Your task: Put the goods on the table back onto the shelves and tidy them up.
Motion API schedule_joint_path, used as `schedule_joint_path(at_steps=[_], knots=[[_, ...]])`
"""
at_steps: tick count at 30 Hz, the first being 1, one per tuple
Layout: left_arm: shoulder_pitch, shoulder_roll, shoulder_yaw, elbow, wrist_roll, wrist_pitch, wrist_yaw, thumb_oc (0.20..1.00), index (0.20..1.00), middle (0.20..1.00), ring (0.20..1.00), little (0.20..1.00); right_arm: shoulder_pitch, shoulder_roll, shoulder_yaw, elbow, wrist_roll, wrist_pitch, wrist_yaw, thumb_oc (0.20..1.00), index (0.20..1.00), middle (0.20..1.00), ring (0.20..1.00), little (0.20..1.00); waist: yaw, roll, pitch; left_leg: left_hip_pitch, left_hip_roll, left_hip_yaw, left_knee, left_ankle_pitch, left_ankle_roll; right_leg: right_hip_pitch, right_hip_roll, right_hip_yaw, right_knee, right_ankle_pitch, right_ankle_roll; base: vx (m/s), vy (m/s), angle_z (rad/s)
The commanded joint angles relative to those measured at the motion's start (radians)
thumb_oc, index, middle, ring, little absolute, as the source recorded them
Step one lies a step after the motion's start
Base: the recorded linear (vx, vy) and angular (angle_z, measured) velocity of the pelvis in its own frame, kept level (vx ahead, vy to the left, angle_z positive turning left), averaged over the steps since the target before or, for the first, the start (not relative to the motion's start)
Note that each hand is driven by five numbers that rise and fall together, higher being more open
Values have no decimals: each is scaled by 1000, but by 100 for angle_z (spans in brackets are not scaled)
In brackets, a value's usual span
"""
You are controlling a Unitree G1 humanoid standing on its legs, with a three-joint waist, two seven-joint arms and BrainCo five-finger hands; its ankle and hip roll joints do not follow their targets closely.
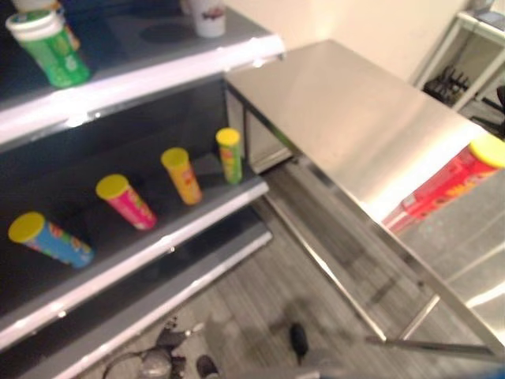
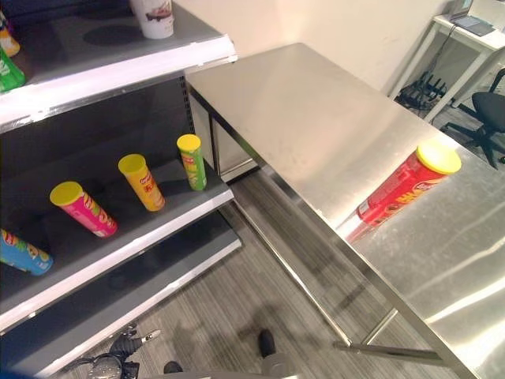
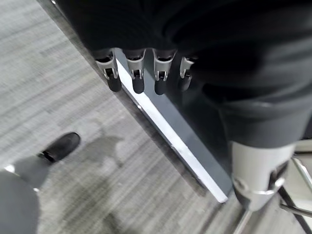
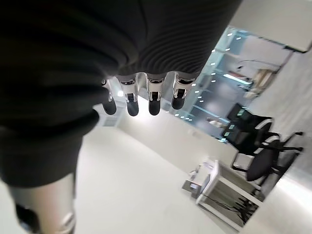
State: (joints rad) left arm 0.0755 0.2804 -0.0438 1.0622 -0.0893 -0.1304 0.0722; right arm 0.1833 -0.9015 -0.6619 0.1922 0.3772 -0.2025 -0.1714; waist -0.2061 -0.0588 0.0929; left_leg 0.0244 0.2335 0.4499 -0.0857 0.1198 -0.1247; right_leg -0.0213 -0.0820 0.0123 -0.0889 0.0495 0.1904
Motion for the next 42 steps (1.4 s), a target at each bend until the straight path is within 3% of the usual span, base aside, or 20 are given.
schedule_joint_path(at_steps=[1, 2, 3, 4, 5, 6, 7, 8, 10, 13, 19, 24, 42], knots=[[-26, 57, -21, -6, 1, -22, -24, 1000, 1000, 1000, 1000, 1000, -45, -85, -6, -20, 68, -43, 47, 1000, 1000, 1000, 1000, 1000, 40, -56, 2, 56, 96, -57, 192, -53, -76, -48, -9, -61, 85, -23, 23, 64, -368, -4], [-38, 56, -39, -26, -13, -26, -30, 1000, 1000, 1000, 1000, 1000, -85, -121, 50, -32, 88, -46, 70, 1000, 1000, 1000, 1000, 1000, 56, -56, 23, 21, 95, -141, 274, -21, -61, -22, 12, -51, 88, -43, -7, -4, -195, -12], [-42, 57, -43, -32, -18, -27, -32, 1000, 1000, 1000, 1000, 1000, -105, -128, 75, -41, 106, -46, 84, 1000, 1000, 1000, 1000, 1000, 61, -63, 30, -5, 70, -193, 296, -30, -45, -15, 12, -45, 86, -45, -15, 23, -240, -11], [-39, 56, -47, -38, -23, -28, -35, 1000, 1000, 1000, 1000, 1000, -121, -143, 99, -48, 114, -46, 97, 1000, 1000, 1000, 1000, 1000, 77, -70, 36, -21, 24, -251, 299, -72, -30, -3, 12, -36, 81, -50, -18, 54, -157, -12], [-32, 51, -56, -46, -30, -31, -38, 1000, 1000, 1000, 1000, 1000, -135, -158, 120, -59, 122, -45, 116, 1000, 1000, 1000, 1000, 1000, 98, -78, 40, -51, -51, -325, 291, -129, -19, 10, 10, -19, 72, -51, -23, 59, -104, -15], [-32, 51, -56, -46, -30, -31, -38, 1000, 1000, 1000, 1000, 1000, -136, -158, 121, -58, 123, -45, 116, 1000, 1000, 1000, 1000, 1000, 95, -80, 38, -55, -54, -327, 291, -126, -18, 8, 7, -21, 71, -50, -22, 123, -101, -30], [-34, 42, -72, -48, -40, -35, -44, 1000, 1000, 1000, 1000, 1000, -150, -170, 138, -69, 162, -46, 138, 1000, 1000, 1000, 1000, 1000, 121, -75, 43, -75, -146, -409, 218, -177, -7, 23, 15, 2, 57, -49, -23, 124, -29, -38], [-20, 39, -82, -37, -35, -35, -47, 1000, 1000, 1000, 1000, 1000, -177, -181, 173, -53, 166, -57, 148, 1000, 1000, 1000, 1000, 1000, 134, -52, 42, -51, -168, -434, 143, -176, 19, 25, 31, 7, 56, -59, -22, 137, -25, -28], [-16, 34, -88, -23, -38, -41, -53, 1000, 1000, 1000, 1000, 1000, -198, -193, 200, -46, 182, -46, 167, 1000, 1000, 1000, 1000, 1000, 140, -41, 38, -47, -188, -468, 113, -168, 33, 23, 43, 20, 63, -63, -22, 73, 43, -38], [-22, 34, -85, -14, -29, -40, -60, 1000, 1000, 1000, 1000, 1000, -206, -202, 242, -20, 162, -33, 183, 1000, 1000, 1000, 1000, 1000, 134, -30, 30, -31, -184, -406, 71, -146, 21, 21, 43, 15, 57, -61, -16, 59, 76, -17], [-2, 34, -59, 16, -32, -41, -58, 1000, 1000, 1000, 1000, 1000, -261, -252, 369, -29, 120, -16, 233, 1000, 1000, 1000, 1000, 1000, 150, -31, 25, 9, -178, -371, 12, -126, 16, 30, 32, 24, 38, -50, -6, 52, 67, -18], [9, 24, -50, 27, -24, -42, -51, 1000, 1000, 1000, 1000, 1000, -261, -278, 378, -38, 31, -18, 217, 1000, 1000, 1000, 1000, 1000, 151, -31, 23, 14, -177, -368, -2, -128, 17, 29, 23, 21, 37, -49, 1, 22, 46, 0], [24, 20, -57, 28, -30, -44, -50, 1000, 1000, 1000, 1000, 1000, -319, -310, 477, -19, 62, -9, 247, 1000, 1000, 1000, 1000, 1000, 178, -40, 37, 4, -179, -394, -2, -124, 14, 26, 6, -8, 27, -48, 11, 4, 2, 1]])
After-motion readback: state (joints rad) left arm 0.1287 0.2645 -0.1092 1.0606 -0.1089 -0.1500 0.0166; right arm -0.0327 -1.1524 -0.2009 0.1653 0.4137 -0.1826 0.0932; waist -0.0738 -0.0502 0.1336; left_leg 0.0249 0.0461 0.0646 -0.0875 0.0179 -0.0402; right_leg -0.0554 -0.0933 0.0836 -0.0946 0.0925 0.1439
